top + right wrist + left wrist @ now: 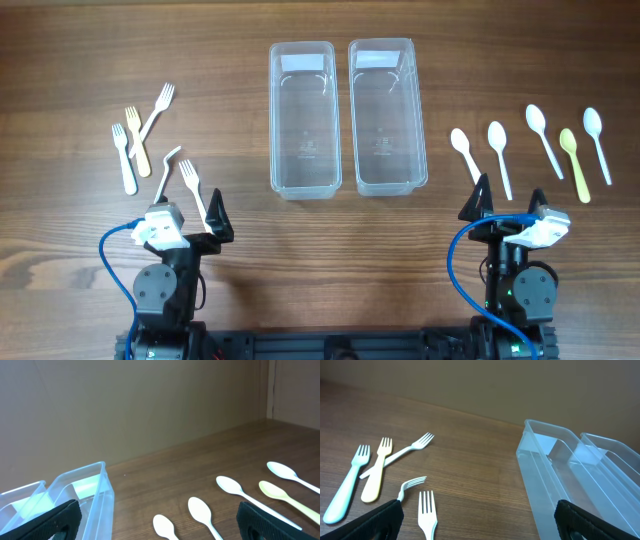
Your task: Pack container
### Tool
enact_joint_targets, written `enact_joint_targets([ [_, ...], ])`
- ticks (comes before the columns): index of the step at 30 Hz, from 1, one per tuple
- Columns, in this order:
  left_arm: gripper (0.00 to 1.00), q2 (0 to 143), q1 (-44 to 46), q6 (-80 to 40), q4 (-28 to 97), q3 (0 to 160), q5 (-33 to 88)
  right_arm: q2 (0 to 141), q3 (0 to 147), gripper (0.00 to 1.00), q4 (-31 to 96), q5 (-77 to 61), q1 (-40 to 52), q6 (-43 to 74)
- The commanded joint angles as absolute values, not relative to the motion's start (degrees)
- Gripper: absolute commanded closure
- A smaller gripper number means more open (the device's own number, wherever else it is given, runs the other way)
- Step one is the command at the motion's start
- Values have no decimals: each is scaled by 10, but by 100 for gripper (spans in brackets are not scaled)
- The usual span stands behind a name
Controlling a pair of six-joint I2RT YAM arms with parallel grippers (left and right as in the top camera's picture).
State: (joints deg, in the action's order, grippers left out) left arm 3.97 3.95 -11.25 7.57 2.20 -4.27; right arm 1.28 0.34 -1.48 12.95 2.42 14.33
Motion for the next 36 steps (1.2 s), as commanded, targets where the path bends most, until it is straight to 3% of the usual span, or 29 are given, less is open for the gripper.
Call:
enact_joint_targets([
  [1, 0, 40, 36, -107, 78, 21, -48, 16, 3, 0, -17, 142, 24, 152],
  [31, 0, 40, 36, -108, 78, 21, -48, 22, 3, 0, -15, 130, 24, 148],
  [36, 0, 40, 36, -107, 78, 21, -48, 77, 3, 0, -10, 62, 24, 36],
])
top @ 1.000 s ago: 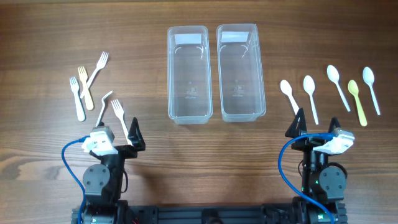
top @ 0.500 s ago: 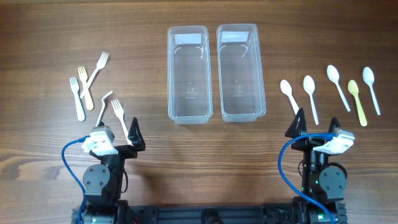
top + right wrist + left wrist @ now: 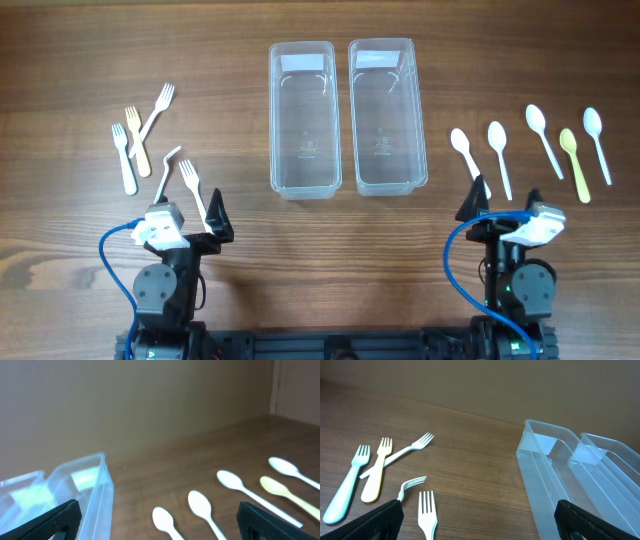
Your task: Pack container
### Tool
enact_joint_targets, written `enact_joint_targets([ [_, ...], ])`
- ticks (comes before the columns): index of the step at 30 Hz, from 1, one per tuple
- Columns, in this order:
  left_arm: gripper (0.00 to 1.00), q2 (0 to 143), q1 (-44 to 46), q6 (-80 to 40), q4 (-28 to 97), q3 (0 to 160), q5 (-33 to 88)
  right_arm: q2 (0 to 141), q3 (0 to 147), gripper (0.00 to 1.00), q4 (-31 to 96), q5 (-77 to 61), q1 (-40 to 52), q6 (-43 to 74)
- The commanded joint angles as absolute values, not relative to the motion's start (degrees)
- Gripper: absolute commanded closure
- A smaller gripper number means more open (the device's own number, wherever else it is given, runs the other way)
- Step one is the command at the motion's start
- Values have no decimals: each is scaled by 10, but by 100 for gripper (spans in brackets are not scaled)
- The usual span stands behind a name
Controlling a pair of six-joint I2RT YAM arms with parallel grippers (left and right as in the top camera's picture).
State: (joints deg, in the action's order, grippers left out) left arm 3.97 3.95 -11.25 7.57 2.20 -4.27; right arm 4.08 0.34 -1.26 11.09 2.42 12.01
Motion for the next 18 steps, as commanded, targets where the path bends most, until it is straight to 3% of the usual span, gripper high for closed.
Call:
enact_joint_targets([
  [1, 0, 40, 36, -107, 78, 21, -48, 93, 3, 0, -10, 59, 24, 15],
  [12, 0, 40, 36, -108, 78, 21, -48, 215, 5, 0, -118, 60, 24, 17],
  [18, 0, 40, 36, -107, 78, 21, -48, 284, 93, 0, -91, 53, 24, 32],
])
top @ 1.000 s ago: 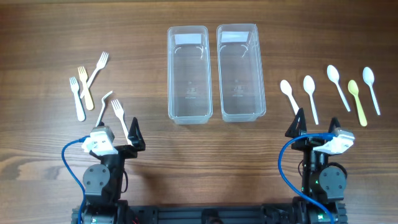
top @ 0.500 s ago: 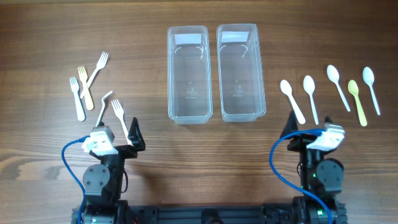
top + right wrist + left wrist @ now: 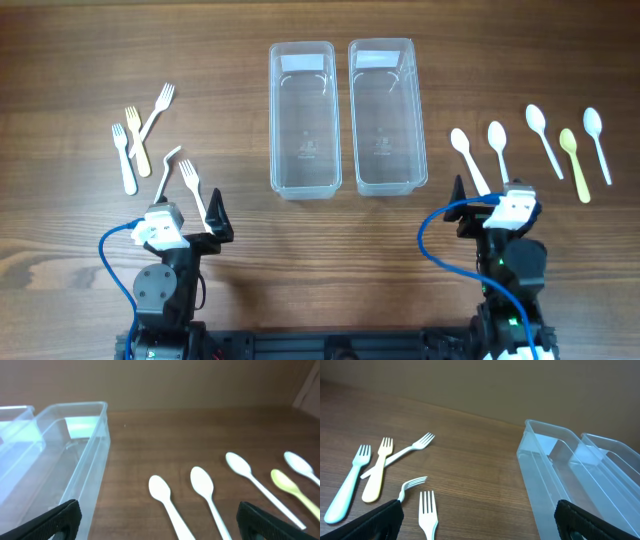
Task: Pack container
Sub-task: 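Move the right gripper over the leftmost white spoon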
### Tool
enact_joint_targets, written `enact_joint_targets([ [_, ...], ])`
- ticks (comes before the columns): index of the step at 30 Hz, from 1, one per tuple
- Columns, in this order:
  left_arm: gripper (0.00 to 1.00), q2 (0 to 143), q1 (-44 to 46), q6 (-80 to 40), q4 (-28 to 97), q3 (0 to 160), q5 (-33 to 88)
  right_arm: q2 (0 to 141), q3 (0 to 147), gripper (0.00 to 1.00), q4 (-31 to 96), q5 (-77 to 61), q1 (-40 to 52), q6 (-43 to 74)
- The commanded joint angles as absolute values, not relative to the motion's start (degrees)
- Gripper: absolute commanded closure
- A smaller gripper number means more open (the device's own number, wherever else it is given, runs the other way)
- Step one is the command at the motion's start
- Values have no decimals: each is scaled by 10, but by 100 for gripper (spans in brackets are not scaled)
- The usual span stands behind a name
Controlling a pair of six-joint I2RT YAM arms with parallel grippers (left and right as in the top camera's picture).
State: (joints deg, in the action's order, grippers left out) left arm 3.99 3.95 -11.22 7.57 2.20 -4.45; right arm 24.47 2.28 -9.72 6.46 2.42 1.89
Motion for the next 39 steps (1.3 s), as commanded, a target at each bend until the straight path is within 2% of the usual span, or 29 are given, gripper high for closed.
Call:
enact_joint_targets([
  [1, 0, 40, 36, -107, 78, 21, -48, 307, 125, 0, -82, 53, 24, 31],
  [5, 0, 40, 36, -108, 78, 21, -48, 392, 252, 0, -14, 53, 24, 25],
  [11, 0, 40, 36, -108, 78, 21, -48, 564, 510, 0, 180, 37, 24, -3],
  [16, 0, 40, 36, -107, 78, 21, -48, 647, 619, 0, 285, -3, 24, -63],
  [22, 0, 40, 36, -108, 78, 21, -48, 668, 633, 0, 362, -14, 24, -60],
  [27, 0, 40, 36, -107, 78, 21, -48, 669, 633, 0, 370, -25, 24, -60],
  [31, 0, 40, 36, -108, 78, 21, -48, 669, 633, 0, 396, -31, 24, 3],
  [39, 0, 40, 36, -107, 78, 21, -48, 727, 644, 0, 429, -77, 24, -66],
])
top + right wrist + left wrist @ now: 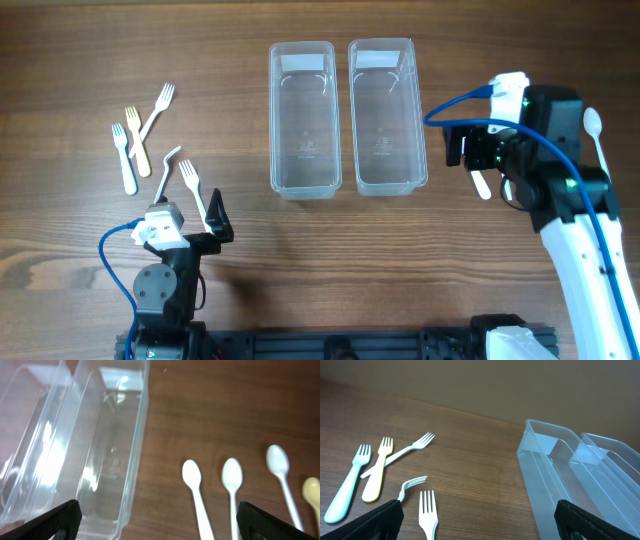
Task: Pack container
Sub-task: 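Move the right gripper over the leftmost white spoon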
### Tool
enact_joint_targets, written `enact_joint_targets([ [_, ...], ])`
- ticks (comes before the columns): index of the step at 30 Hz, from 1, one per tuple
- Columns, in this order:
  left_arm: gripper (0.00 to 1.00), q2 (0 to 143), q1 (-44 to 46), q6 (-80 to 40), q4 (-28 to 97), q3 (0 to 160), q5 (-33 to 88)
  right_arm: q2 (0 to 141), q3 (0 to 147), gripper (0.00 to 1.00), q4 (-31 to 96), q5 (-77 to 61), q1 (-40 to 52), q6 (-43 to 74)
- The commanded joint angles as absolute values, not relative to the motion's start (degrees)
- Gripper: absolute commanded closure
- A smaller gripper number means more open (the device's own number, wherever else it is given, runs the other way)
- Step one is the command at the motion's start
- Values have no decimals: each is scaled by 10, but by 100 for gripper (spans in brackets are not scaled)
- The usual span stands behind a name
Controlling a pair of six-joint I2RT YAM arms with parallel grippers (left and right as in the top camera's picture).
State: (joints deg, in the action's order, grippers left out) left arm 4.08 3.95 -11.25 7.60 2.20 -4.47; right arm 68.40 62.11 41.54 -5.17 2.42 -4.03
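Note:
Two clear plastic containers stand side by side at the table's back, the left one (pixel 302 118) and the right one (pixel 386 115), both empty. Several forks (pixel 140 135) lie at the left, also in the left wrist view as forks (pixel 380 467). White spoons (pixel 196 490) and one yellowish spoon (pixel 312 490) lie right of the right container (pixel 107 445). My right gripper (pixel 482 150) hangs open above the leftmost spoons, holding nothing; in its own view the gripper (pixel 160 525) spans them. My left gripper (pixel 185 222) rests open near the front edge, close to a white fork (pixel 427 510).
My right arm (pixel 570 240) reaches across the right side and hides most of the spoons from overhead; one spoon (pixel 595 130) shows beyond it. Bare wooden table (pixel 330 250) lies in front of the containers.
My right gripper was low near the front edge, facing the spoons. It now sits higher and farther back, over the leftmost spoons beside the right container. The left arm has not moved.
Both grippers first rested open at the front edge, forks to the left and spoons to the right, containers empty. The right gripper then stood a little farther left, then tilted down toward the spoons, and is now above them. Nothing has been picked up.

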Motion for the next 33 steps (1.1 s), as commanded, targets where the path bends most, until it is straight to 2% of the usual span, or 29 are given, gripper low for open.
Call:
enact_joint_targets([
  [1, 0, 40, 36, -107, 78, 21, -48, 747, 654, 0, 440, -77, 24, -74],
  [5, 0, 40, 36, -107, 78, 21, -48, 838, 708, 0, 490, -5, 24, -93],
  [12, 0, 40, 36, -108, 78, 21, -48, 889, 737, 1, 497, 2, 10, -150],
  [14, 0, 40, 36, -107, 78, 21, -48, 891, 737, 4, 495, 0, -5, -149],
  [17, 0, 40, 36, -107, 78, 21, -48, 899, 737, 14, 498, 0, -27, -167],
  [20, 0, 40, 36, -107, 78, 21, -48, 914, 737, 16, 500, 0, -42, -181],
  [23, 0, 40, 36, -108, 78, 21, -48, 936, 737, 23, 502, 0, -44, -194],
  [27, 0, 40, 36, -107, 78, 21, -48, 965, 737, 28, 502, -18, -44, -195],
  [33, 0, 40, 36, -107, 78, 21, -48, 1004, 736, 28, 497, -26, -44, -196],
])
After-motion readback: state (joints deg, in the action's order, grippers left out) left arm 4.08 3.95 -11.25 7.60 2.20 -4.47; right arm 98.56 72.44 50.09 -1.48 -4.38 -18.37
